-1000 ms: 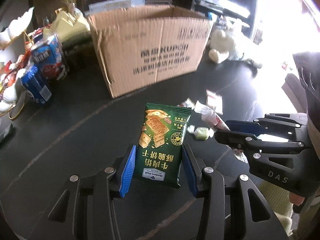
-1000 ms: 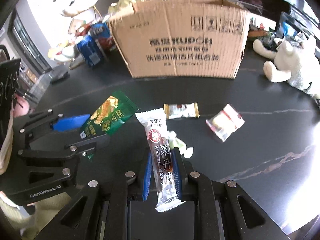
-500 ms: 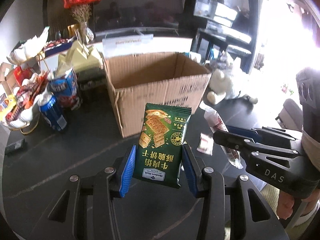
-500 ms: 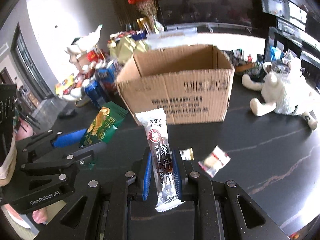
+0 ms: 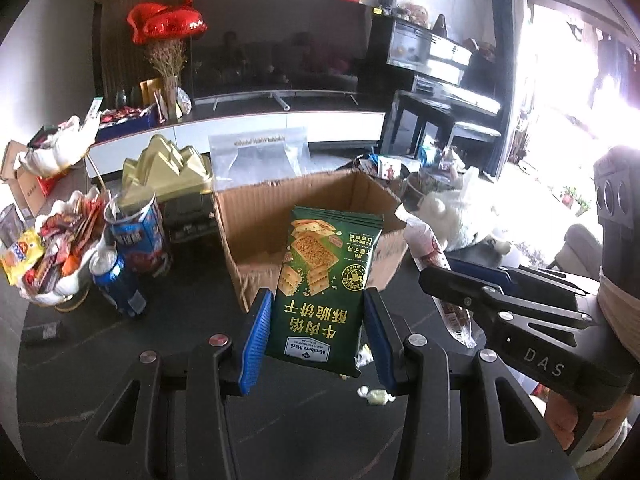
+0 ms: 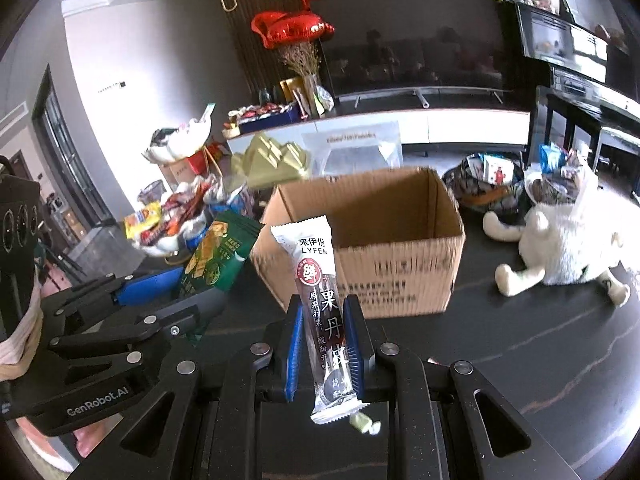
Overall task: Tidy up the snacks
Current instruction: 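Carry both packets over the box and open both tools to drop them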
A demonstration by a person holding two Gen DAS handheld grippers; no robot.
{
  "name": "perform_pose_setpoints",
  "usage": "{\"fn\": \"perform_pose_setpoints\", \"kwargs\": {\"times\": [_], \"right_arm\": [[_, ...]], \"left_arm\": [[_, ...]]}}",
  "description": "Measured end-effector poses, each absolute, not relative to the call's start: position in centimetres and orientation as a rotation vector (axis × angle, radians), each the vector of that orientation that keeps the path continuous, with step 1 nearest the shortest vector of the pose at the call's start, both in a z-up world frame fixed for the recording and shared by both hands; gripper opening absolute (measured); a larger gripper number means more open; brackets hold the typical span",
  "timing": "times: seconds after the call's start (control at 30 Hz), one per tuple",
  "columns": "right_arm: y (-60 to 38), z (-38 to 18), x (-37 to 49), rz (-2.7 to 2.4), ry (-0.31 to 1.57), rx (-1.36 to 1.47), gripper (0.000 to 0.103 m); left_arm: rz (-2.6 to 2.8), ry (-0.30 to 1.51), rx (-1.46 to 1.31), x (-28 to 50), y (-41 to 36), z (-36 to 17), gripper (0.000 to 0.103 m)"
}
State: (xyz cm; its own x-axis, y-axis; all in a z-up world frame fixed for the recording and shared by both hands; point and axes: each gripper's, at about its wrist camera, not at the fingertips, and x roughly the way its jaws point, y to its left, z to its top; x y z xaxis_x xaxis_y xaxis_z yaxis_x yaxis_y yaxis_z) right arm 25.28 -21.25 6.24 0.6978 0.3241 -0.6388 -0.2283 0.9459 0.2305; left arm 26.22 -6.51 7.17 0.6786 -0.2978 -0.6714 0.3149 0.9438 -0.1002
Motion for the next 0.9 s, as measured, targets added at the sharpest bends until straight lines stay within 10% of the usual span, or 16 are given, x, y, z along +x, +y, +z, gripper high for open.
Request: {"fn": "perform_pose_setpoints", "kwargs": {"times": [0.9], "right_arm": [[-22.4,5.5,38.6,0.277,0.764,0.134,0.021]], "left_arm": [[-0.323,0.815,0.012,39.3,-7.2,5.5,0.045]]}}
